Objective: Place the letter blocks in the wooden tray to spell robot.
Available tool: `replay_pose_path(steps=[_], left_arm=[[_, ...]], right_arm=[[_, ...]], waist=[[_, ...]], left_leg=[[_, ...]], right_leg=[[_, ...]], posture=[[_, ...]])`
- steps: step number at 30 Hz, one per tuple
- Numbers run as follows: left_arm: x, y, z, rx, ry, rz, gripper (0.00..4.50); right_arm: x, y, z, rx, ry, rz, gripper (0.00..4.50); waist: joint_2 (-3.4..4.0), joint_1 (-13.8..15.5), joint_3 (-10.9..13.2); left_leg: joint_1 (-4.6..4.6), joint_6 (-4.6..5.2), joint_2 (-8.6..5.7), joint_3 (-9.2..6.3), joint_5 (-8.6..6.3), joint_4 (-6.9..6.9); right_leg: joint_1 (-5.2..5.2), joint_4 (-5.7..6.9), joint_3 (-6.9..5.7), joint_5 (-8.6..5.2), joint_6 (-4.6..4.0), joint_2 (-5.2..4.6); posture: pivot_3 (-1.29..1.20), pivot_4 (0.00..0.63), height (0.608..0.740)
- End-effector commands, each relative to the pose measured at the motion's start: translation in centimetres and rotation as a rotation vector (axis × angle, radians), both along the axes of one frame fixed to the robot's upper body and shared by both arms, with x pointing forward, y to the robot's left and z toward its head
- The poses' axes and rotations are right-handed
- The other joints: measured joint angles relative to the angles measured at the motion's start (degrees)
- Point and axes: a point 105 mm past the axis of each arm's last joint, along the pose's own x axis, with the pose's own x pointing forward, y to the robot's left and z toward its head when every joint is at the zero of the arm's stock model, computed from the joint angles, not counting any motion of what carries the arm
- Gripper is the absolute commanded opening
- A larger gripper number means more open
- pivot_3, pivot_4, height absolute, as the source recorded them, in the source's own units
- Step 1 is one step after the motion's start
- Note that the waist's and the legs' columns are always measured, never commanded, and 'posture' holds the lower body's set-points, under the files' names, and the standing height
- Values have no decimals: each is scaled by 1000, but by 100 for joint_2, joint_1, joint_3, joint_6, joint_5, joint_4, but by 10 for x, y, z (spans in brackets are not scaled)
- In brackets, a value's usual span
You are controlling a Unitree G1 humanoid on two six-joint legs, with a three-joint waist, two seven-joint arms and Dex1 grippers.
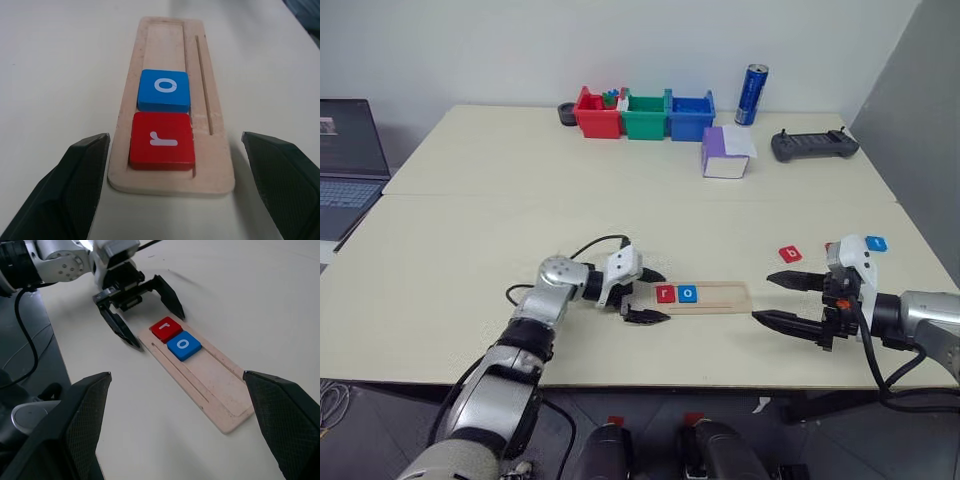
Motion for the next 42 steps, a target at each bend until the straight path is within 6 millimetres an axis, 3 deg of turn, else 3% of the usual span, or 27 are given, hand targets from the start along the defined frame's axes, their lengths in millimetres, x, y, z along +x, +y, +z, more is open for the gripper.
replay_pose_path(steps=[1,9,16,26,33,42], left_arm=[[-6,13,24,-53,-69,34,4466],[-37,56,49,-156,-174,136,4466],[-70,90,53,-170,-140,147,4466],[-73,93,47,-284,-78,190,4466],[-72,113,27,-255,-43,268,4466],[-65,129,24,-261,-64,306,4466]], right_arm=[[0,3,9,8,-46,15,4500],[4,-2,9,1,-40,13,4500],[7,-5,7,-7,-27,21,4500],[11,-1,6,-7,-25,37,4500],[11,-1,5,-4,-27,32,4500],[14,-7,6,-15,-35,9,4500]], waist=[[0,7,0],[1,22,0],[2,23,0],[1,65,1],[1,49,1],[1,52,1]], left_leg=[[0,0,0,0,0,0],[1,0,0,4,0,1],[3,-1,2,8,-1,-4],[-2,-2,1,10,-3,-5],[0,-2,3,10,-3,-5],[-3,-2,3,11,-4,-5]], right_leg=[[0,2,0,0,0,0],[-1,-1,5,0,0,-2],[-5,0,7,-1,-1,-2],[-7,-6,8,-1,-1,-4],[-11,-1,8,-1,-2,-3],[-13,-4,8,-1,-2,-3]], posture=[[0,150,740],[0,150,740],[0,150,740],[0,150,740],[0,150,740],[0,150,740]])
